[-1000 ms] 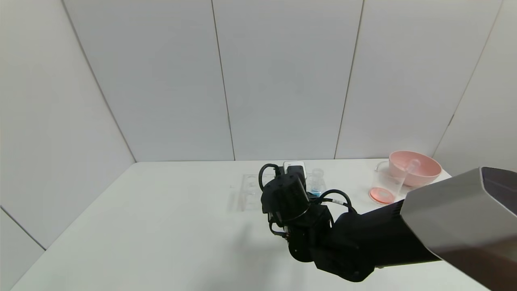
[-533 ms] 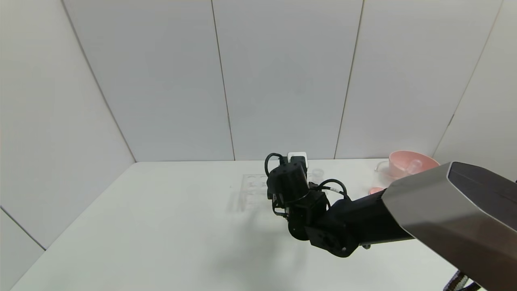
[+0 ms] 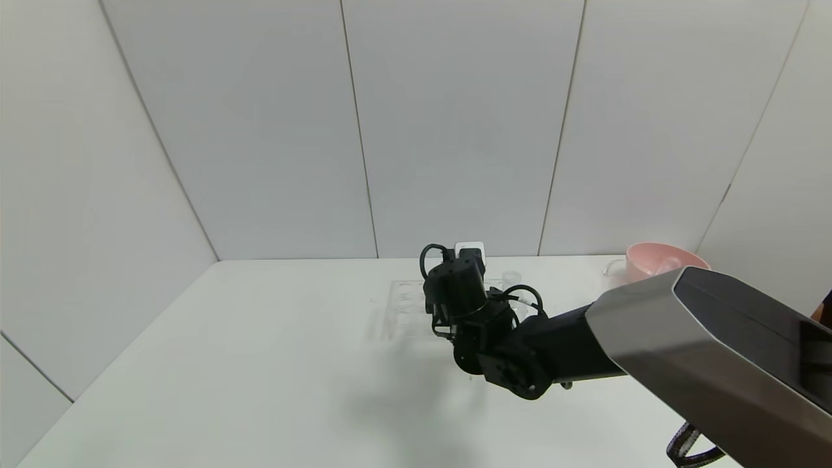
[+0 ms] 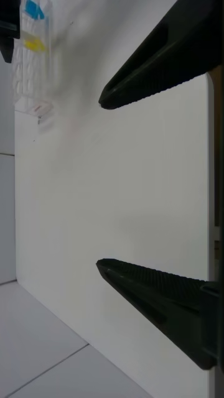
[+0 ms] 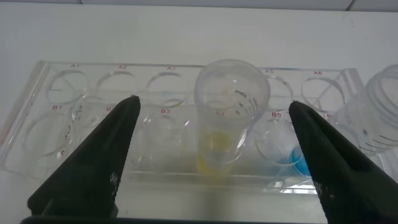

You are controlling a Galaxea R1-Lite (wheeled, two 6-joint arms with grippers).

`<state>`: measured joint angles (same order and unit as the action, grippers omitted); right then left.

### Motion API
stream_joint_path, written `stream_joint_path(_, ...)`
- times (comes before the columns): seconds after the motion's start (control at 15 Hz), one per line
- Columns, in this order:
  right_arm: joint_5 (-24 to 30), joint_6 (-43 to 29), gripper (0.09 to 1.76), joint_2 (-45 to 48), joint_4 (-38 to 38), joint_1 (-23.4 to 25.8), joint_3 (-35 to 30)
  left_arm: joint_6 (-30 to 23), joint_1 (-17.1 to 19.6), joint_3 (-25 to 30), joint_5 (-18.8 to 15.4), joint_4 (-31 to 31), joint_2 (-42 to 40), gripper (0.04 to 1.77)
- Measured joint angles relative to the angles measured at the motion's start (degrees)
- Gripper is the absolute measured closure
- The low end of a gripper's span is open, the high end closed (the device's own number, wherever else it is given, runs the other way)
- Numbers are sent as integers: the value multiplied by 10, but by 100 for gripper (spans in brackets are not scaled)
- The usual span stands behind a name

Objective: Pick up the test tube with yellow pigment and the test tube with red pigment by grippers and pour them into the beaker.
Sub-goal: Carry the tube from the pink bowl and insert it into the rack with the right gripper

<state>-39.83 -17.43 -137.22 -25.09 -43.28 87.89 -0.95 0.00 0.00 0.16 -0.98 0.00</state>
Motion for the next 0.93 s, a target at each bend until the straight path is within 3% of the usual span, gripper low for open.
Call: stream_joint_path(0.93, 3, 4, 14, -14, 0, 10, 15, 0, 0, 0, 0, 0, 0, 9)
